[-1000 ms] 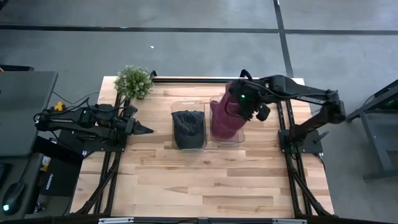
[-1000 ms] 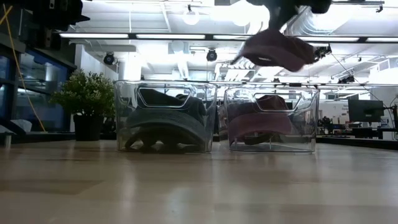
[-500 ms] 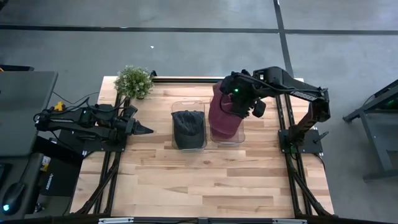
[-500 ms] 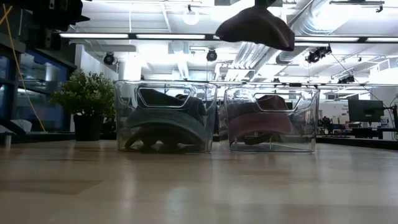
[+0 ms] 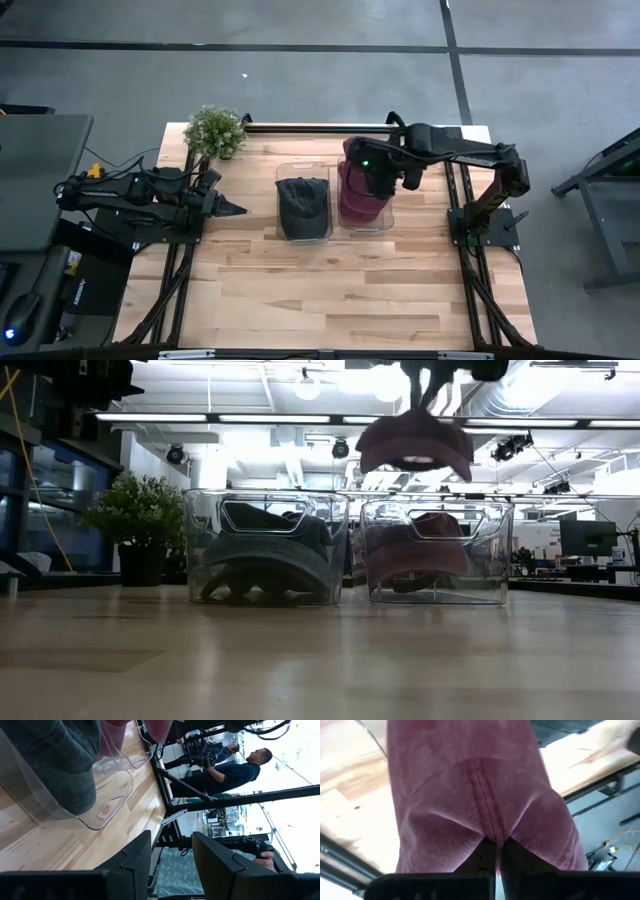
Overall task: Pick & Place hat
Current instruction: Put the red cap into the right transparent bin
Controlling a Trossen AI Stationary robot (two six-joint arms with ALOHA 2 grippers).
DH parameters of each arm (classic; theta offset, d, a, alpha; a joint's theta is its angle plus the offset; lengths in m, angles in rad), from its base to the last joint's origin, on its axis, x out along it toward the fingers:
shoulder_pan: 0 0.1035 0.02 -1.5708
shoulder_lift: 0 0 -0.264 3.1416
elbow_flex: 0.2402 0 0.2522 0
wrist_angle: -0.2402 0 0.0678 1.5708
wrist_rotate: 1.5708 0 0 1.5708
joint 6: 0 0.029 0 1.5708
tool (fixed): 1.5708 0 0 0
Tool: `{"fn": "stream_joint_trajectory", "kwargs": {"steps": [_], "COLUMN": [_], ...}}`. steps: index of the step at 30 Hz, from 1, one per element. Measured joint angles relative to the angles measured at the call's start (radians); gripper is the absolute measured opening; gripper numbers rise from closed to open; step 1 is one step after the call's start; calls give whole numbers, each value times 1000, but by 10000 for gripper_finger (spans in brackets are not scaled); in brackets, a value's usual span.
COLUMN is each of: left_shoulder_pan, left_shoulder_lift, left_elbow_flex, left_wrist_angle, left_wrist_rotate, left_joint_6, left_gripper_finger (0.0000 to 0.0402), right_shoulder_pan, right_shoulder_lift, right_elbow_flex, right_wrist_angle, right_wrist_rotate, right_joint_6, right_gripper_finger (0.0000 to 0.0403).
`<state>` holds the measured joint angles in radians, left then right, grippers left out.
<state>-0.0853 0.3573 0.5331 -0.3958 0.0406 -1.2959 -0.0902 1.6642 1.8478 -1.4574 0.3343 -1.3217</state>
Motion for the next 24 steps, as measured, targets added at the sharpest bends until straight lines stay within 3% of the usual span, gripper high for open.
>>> {"fn": "stream_joint_trajectory", "kwargs": {"steps": [11,24], "left_shoulder_pan": [0,0], "left_shoulder_lift": [0,0], "left_elbow_flex": [0,0], "left_wrist_angle": [0,0], "left_wrist_rotate": [0,0], "left_joint_6": [-11,-18], "left_gripper_finger": [137,137], "right_shoulder_pan": [2,9], "right_shoulder_lift": [0,0], "right_elbow_flex": [-219,-327], "right_wrist_angle": [206,282], "right_wrist_rotate": [68,-3], "right_joint_6": [-144,-145], "right_gripper_finger": [0,0]}}
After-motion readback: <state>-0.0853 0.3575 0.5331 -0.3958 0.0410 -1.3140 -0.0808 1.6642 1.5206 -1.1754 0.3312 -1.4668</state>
